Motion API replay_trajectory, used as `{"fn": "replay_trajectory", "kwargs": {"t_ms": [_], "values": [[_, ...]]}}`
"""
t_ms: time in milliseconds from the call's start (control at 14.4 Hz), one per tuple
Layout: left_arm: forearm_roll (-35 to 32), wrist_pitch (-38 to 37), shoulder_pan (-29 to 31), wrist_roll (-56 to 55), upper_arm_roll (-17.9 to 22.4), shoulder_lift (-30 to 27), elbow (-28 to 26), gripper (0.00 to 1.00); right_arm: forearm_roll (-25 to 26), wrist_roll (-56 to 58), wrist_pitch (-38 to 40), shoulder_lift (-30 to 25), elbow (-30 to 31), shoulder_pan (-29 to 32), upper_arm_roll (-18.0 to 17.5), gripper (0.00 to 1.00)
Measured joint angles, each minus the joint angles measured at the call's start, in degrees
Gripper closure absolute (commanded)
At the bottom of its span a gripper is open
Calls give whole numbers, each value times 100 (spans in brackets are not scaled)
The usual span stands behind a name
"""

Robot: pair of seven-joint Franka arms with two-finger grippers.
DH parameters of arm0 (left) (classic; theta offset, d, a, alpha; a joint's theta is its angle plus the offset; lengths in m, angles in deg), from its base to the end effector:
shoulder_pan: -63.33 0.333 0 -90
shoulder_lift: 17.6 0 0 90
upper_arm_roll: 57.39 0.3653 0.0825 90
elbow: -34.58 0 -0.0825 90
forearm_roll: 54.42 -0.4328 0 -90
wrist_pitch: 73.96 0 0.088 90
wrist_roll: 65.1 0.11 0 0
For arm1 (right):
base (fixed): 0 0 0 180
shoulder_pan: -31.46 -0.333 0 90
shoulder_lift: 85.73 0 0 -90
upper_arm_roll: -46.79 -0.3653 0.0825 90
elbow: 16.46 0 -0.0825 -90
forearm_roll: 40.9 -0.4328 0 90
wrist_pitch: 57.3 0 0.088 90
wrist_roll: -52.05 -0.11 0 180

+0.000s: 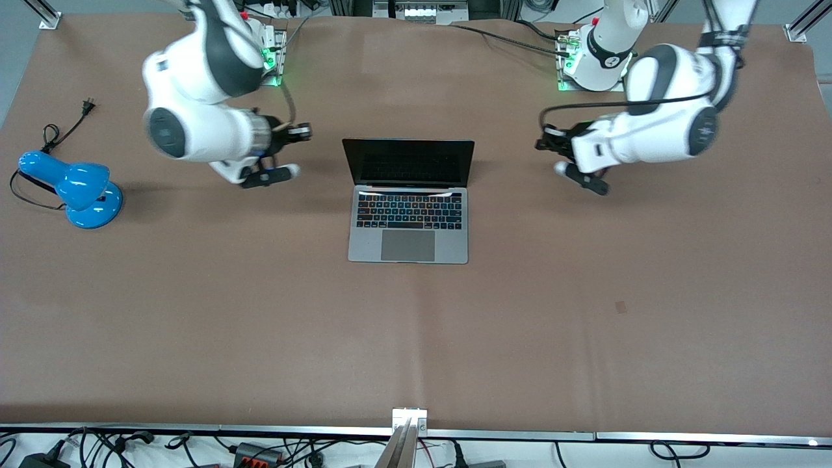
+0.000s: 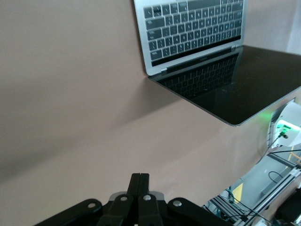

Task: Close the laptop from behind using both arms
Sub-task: 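Move both grippers toward the laptop screen's back edge, then push the screen's back with both grippers, tilting it toward the keyboard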

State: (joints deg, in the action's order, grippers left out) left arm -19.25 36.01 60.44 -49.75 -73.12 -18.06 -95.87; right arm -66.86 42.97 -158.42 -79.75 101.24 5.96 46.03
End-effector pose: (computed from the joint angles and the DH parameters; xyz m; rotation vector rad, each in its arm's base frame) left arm 0.4772 -0.2054 0.3605 2.5577 -0.3521 -0.4697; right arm 0.4938 0.2879 0.3887 -2.7654 -0.1680 0.7073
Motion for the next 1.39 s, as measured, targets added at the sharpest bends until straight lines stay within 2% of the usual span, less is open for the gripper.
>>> {"fn": "replay_trajectory", "kwargs": {"t_ms": [347,555,624,902,1387], "values": [[272,866,-6,-356,-835,30,-340,100,-75,-279,-325,120,116,-597,1,100],[626,1828,-21,-1056,-1683,115,-654,100,-77,-672,-756,159,218,-961,-1,100],[666,1963,-36,-1238,-1837,171,-692,100,-77,-722,-886,202,225,-1015,-1,100],[844,2144,45,-1331,-1871,357,-685,100,-77,-866,-1230,330,226,-1025,29,100],[956,2367,81,-1331,-1874,582,-364,100,-78,-974,-1617,350,211,-1006,68,100]]}}
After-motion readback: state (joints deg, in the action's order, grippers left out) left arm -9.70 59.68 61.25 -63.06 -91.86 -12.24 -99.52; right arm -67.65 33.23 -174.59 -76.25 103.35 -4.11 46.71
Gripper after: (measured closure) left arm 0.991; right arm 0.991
